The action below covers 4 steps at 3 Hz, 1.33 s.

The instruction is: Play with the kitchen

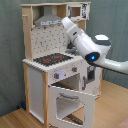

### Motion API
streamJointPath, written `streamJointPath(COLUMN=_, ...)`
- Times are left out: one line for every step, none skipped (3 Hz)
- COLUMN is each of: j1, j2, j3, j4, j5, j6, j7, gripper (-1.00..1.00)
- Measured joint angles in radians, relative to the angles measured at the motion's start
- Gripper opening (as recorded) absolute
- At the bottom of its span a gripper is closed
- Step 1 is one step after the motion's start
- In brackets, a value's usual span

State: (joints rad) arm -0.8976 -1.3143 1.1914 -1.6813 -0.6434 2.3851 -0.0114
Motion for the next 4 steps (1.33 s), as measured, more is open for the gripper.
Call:
streamJointPath(j1=0.011, j2=-0.045, j3=0.032, j4=0.000, j5=0.000, j6=0.082, j7=-0.048, gripper=1.00)
streamJointPath(j1=0.044, j2=-0.057, j3=0.113, j4=-0.002, j5=0.001, j6=0.140, j7=-0.057, gripper=1.00)
streamJointPath(j1=0.074, j2=-0.058, j3=0.166, j4=-0.001, j5=0.002, j6=0.156, j7=0.022, gripper=1.00)
streamJointPath(j1=0.101, j2=-0.058, j3=0.192, j4=-0.001, j5=0.004, j6=0.156, j7=0.124, gripper=1.00)
